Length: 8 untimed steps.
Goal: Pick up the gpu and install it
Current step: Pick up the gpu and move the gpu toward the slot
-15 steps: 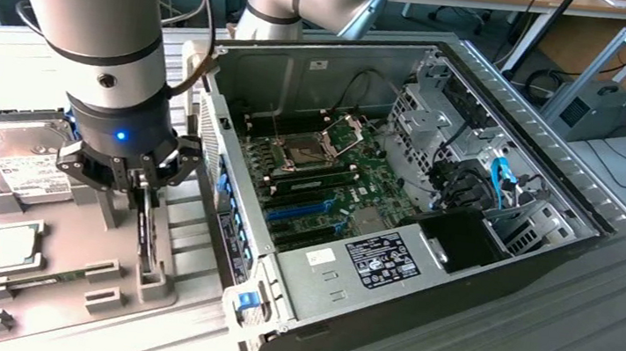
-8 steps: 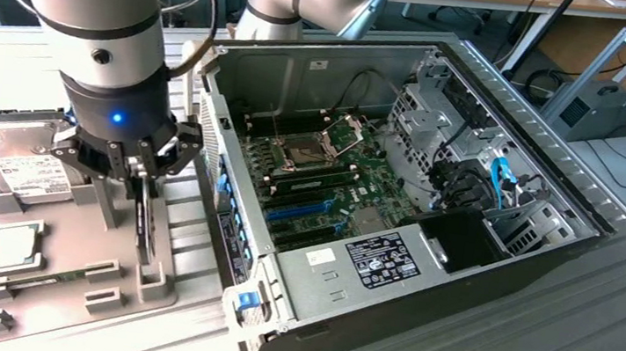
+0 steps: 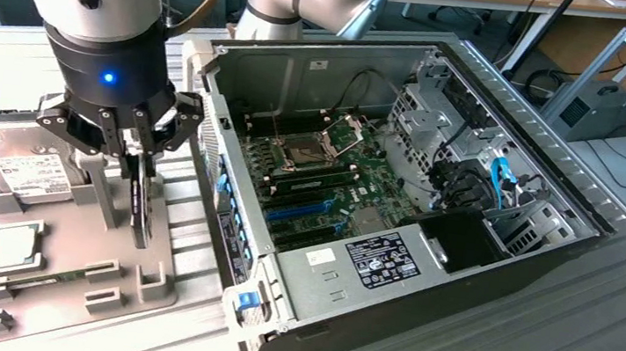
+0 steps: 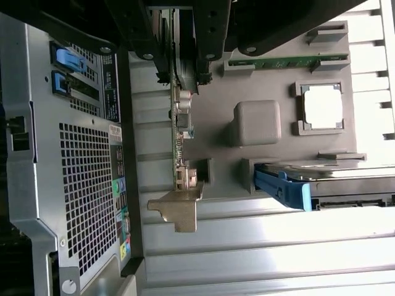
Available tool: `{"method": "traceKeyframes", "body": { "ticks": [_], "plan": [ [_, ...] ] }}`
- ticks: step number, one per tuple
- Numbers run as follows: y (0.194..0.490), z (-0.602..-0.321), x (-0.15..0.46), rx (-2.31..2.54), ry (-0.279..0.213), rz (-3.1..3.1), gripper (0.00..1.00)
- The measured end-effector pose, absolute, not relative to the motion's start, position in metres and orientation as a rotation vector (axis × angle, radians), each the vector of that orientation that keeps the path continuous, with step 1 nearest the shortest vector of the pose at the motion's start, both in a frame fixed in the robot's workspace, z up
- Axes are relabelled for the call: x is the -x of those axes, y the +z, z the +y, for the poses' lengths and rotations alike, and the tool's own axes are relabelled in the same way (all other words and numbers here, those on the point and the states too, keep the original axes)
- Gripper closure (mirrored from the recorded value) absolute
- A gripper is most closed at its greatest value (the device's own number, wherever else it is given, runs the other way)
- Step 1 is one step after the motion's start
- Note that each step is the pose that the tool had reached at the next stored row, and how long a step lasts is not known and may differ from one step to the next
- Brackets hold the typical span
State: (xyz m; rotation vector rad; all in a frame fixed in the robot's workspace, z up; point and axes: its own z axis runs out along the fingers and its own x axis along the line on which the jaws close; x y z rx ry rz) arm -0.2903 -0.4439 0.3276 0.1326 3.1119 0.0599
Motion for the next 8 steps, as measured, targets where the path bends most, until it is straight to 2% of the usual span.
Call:
{"method": "traceKeyframes", "body": {
  "ticks": [8],
  "plan": [
    [0.343,-0.444,0.290,-0.133,0.060,3.112,0.73]
  ]
}}
